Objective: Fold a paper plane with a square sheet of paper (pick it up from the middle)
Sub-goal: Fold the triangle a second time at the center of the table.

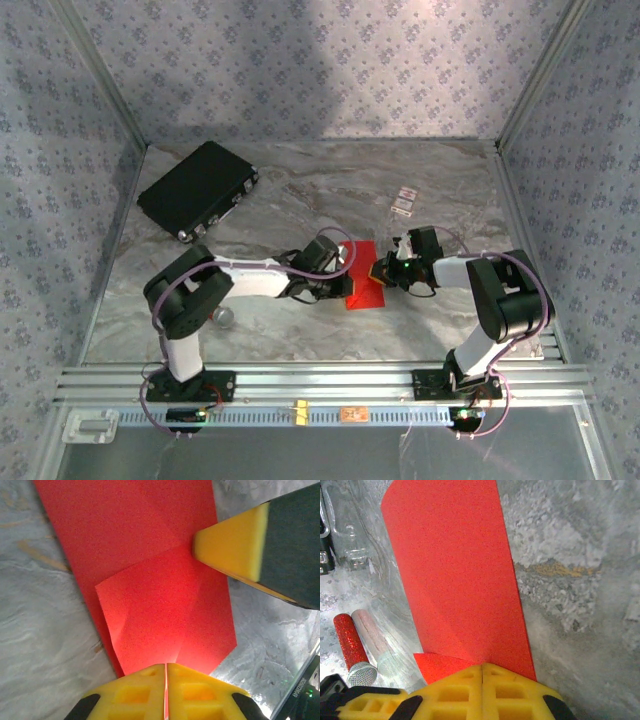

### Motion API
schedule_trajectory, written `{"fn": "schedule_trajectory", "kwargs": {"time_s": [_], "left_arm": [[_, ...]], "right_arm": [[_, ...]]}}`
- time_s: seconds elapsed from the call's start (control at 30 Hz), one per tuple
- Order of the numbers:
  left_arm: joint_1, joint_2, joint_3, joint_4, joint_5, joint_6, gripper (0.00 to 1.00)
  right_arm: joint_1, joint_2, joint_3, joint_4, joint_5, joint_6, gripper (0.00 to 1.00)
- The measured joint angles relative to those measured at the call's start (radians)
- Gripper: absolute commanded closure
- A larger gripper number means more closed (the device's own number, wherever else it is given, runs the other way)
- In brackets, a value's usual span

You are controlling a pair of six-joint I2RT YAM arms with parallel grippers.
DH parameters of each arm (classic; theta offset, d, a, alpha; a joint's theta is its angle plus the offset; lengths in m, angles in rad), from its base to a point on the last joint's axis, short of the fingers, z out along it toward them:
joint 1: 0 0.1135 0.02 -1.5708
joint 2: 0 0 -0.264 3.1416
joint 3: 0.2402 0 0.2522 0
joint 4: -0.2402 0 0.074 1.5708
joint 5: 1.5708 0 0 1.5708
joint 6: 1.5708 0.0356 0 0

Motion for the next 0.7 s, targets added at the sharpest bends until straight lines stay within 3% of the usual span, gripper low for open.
{"fn": "schedule_trajectory", "kwargs": {"time_s": [0.33, 0.7], "left_arm": [[0.0, 0.03, -0.031, 0.065, 0.005, -0.021, 0.96], [0.0, 0.028, -0.045, 0.093, 0.005, -0.028, 0.97]], "right_arm": [[0.006, -0.084, 0.013, -0.101, 0.016, -0.022, 1.0], [0.175, -0.105, -0.032, -0.093, 0.048, 0.005, 1.0]]}}
